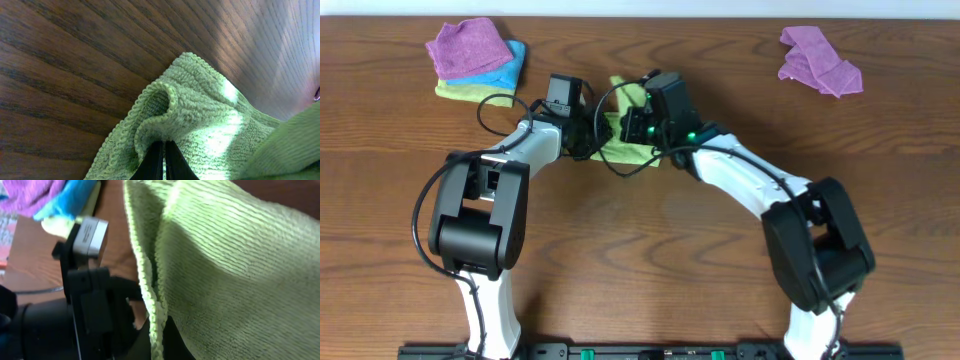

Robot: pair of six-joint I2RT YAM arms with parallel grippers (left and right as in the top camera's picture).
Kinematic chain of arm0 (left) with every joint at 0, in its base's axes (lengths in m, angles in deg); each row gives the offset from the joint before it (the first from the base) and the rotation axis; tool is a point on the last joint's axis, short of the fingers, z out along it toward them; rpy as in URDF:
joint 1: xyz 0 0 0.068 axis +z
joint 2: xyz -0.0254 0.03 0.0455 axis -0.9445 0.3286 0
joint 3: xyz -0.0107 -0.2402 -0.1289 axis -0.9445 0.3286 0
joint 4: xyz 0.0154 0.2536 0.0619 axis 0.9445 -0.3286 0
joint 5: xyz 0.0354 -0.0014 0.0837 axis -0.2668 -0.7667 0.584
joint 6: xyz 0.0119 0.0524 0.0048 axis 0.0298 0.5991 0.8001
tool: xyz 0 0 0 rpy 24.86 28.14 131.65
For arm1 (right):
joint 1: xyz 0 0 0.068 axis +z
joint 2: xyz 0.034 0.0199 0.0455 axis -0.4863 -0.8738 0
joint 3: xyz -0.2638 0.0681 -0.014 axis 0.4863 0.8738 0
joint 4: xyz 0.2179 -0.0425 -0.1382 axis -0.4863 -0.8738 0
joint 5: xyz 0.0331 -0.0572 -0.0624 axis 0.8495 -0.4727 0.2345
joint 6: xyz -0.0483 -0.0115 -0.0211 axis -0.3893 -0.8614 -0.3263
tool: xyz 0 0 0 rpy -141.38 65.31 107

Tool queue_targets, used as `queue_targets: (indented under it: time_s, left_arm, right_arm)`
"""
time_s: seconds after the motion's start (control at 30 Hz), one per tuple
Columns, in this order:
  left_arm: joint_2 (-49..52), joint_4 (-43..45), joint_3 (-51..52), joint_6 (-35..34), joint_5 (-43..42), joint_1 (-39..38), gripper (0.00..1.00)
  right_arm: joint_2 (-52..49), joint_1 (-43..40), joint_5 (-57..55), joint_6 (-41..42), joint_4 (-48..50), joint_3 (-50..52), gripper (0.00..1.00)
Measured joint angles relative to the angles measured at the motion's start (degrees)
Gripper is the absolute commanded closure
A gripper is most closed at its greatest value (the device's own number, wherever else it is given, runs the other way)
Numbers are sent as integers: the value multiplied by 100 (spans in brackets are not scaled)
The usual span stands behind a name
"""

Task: Fold the cloth
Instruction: 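Carry the right end of the strip left onto the left gripper's end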

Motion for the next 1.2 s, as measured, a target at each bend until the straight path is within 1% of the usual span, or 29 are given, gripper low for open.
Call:
queue_targets:
  time_s: [0.2, 0.37, 0.57, 0.77, 0.93, 1.2]
  left_arm:
    - [0, -9, 0, 20, -7, 9, 94]
    - [0, -111, 0, 223, -138, 114, 94]
    - [-188, -621, 0, 625, -122, 439, 94]
    - [-551, -896, 0, 999, 48, 730, 94]
    - [-704, -931, 0, 1097, 157, 726, 94]
    - [-730, -1150, 0, 1220, 623, 817, 94]
  right_arm:
    - [-90, 79, 37, 0, -66, -114, 99]
    - [-90, 85, 37, 0, -151, -133, 99]
    - [-90, 118, 39, 0, -153, -133, 99]
    - [-90, 195, 39, 0, -144, -133, 98]
    - [-90, 258, 39, 4, -103, -133, 99]
    - [-90, 542, 37, 7, -87, -133, 99]
